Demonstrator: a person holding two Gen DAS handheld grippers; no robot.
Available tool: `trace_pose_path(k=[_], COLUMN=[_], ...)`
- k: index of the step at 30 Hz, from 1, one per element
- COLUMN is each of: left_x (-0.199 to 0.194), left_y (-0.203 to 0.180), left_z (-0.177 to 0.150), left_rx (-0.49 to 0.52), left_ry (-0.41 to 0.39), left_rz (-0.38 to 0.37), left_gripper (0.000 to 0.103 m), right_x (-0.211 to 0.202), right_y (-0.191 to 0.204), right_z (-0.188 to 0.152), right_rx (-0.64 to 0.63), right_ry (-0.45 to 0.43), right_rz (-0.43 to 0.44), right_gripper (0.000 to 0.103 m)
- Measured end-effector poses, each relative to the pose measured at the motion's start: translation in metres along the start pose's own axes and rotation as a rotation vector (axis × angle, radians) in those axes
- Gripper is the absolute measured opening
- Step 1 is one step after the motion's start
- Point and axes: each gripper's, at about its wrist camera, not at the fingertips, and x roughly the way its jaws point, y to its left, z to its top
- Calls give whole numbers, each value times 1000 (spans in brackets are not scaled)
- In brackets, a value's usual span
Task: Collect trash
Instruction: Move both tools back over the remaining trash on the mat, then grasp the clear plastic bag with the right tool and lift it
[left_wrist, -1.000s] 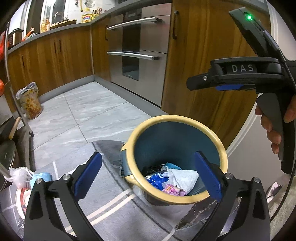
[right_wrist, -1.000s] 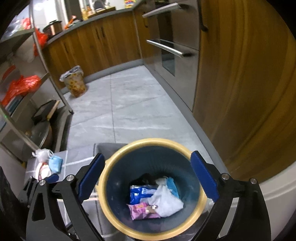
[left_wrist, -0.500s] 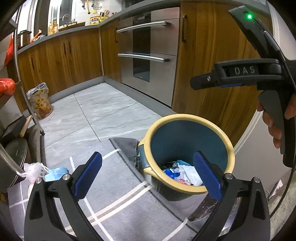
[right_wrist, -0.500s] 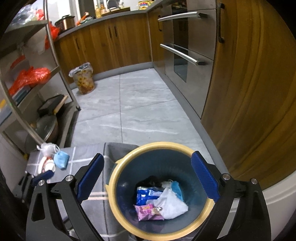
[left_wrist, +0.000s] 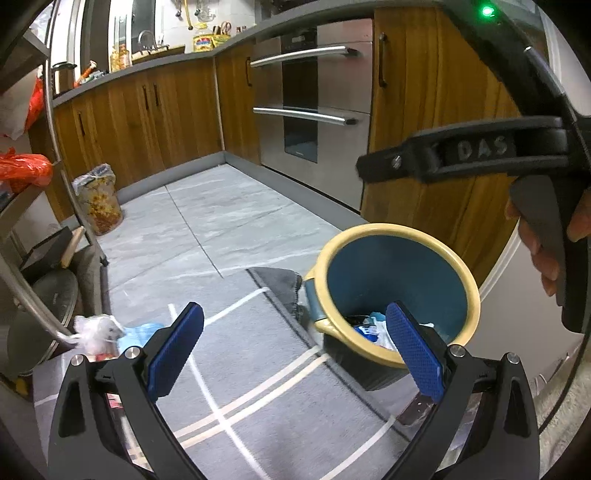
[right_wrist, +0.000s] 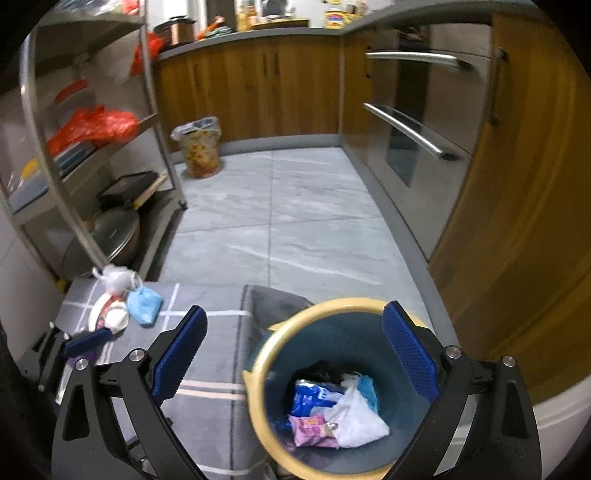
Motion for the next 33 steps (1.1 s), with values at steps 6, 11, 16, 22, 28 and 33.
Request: trace_pose_path(k=[6,11,16,22,28,33], left_x=[-10,-17,-26,-33,-38,-40], left_y=[26,57,98,149,198,224], left_z=[-12,-26,-40,-63,-89,-110], left_rx=[-25,-52,-143,-244,-358,-420], left_ry=[18,43,61,105,156,201], left_rz=[51,110,172,260,337,393], left_gripper=[97,97,97,97,97,97], right_x=[10,28,55,90,124,145], right_y=[36,76,103,130,155,186], right_z=[12,17,18,20,20,23], right_rx=[17,-35,-5,34,49,19], right_ry=[3,31,85,150,195,192], right_rz=[75,102,138,168,171,230], right_gripper=[96,96,96,96,96,96])
